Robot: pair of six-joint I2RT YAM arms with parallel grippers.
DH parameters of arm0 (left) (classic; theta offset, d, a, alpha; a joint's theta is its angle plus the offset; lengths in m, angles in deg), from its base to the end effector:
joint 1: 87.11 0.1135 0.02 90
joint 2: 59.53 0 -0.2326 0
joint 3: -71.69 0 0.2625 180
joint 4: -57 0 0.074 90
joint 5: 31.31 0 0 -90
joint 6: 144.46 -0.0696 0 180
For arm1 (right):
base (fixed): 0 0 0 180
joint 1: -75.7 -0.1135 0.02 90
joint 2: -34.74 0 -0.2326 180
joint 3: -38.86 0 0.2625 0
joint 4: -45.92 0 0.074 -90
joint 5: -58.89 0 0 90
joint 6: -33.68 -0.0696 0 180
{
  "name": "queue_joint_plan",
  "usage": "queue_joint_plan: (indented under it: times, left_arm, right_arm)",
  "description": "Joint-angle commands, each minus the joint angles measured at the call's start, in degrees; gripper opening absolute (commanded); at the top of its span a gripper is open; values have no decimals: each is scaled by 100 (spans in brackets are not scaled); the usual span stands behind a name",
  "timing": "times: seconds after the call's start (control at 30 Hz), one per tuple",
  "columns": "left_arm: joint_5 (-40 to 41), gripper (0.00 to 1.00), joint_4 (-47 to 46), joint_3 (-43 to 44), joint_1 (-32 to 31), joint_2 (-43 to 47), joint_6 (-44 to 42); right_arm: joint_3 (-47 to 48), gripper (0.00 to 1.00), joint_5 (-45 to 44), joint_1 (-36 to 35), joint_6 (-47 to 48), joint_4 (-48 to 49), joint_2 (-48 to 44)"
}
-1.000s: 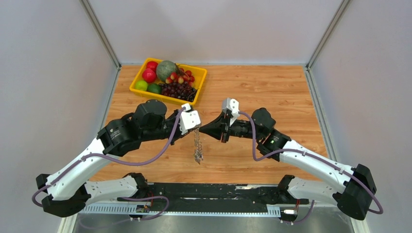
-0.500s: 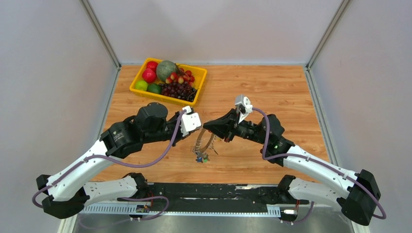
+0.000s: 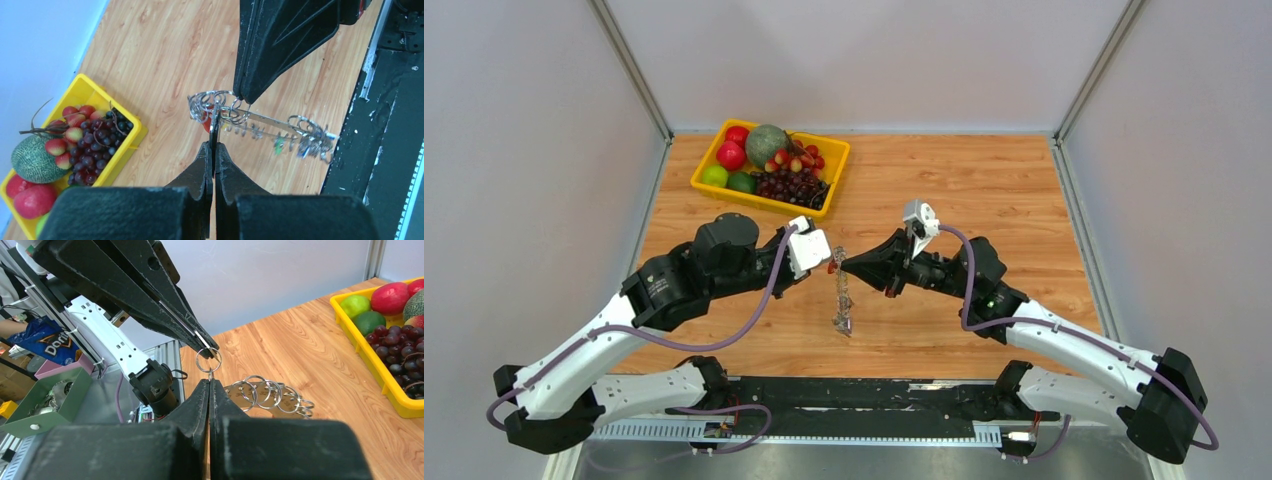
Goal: Remove the keys from the keyring
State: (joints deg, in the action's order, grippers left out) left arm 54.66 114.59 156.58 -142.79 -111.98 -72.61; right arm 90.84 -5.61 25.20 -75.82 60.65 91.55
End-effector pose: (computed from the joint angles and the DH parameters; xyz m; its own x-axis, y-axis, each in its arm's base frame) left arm 0.1254 -0.1924 0.3778 0.0401 0.4924 -0.8695 0.8916 0.3752 0.2536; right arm 0.1607 0.2421 0.3096 -0.2194 0.2075 -0.9533 -0.9473 0.1884 0.2591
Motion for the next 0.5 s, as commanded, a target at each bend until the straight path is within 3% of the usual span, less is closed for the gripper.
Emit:
queue_joint_plan:
  times: [0.0,0.07,0.33,0.47]
  left_arm:
    - [102,0,-195,311,-1,66,-160]
    - [51,0,-185,336,3,71,-158]
    - [-298,0,-97,383,1,115,-254]
    - [-398,0,-28,395,2,129,-348]
  right_arm:
    - [-37,0,177,-19,46,127,-43]
    - [0,3,270,-18,88,52,13]
    - [429,32,482,-16,1023,-714,121]
    - [686,37,498,-14,1776,-957,163]
